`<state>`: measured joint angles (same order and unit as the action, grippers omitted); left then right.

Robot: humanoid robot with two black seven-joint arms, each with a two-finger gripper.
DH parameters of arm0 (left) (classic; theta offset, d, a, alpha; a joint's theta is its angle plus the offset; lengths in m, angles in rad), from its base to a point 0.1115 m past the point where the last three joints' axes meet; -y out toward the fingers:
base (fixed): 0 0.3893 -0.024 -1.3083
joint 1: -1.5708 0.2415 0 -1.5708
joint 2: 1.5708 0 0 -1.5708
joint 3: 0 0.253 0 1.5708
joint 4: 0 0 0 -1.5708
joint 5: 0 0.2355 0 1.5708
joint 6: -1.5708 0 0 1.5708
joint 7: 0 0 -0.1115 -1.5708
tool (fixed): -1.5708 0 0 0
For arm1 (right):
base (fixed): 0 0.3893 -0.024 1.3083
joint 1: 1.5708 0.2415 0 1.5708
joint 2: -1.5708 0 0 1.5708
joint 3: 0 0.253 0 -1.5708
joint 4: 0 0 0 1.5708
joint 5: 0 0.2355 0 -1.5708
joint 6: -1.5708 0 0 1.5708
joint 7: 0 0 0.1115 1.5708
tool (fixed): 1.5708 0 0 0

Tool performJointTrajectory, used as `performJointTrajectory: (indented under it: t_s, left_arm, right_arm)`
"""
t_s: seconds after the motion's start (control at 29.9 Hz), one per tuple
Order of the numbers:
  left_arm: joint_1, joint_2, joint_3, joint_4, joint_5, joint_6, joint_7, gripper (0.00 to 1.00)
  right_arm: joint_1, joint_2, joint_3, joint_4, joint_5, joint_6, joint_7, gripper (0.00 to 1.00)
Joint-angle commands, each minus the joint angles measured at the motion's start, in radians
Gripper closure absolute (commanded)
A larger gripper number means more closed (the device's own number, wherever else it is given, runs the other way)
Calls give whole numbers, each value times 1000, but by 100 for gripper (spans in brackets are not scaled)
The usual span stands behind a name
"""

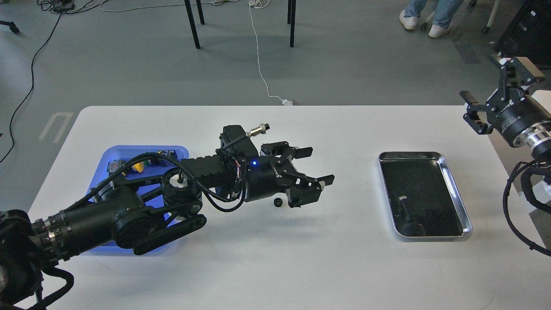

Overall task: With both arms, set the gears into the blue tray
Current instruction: 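Lower the left gripper onto the second black piece and grasp it, then carry the piece into the blue tray and open the left gripper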

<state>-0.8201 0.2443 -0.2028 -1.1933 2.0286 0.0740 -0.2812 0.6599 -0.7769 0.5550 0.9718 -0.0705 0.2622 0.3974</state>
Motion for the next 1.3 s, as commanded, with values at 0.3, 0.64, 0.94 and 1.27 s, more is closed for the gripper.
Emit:
performJointTrajectory:
  t_s: [0.3,0.64,0.94,1.27]
  left_arm:
    - [47,-65,69,239,137,20,-15,32]
    - [93,-51,80,297,134,18,-23,36]
    - [96,-48,80,305,127,18,-24,62]
    - [98,-20,72,316,107,20,-24,87]
  right_arm:
    - [0,-1,2,51,0,-3,0,5]
    - [0,4,10,56,-2,-3,11,5]
    - [0,2,10,58,-2,-3,20,5]
    - [0,2,13,58,-3,-3,20,5]
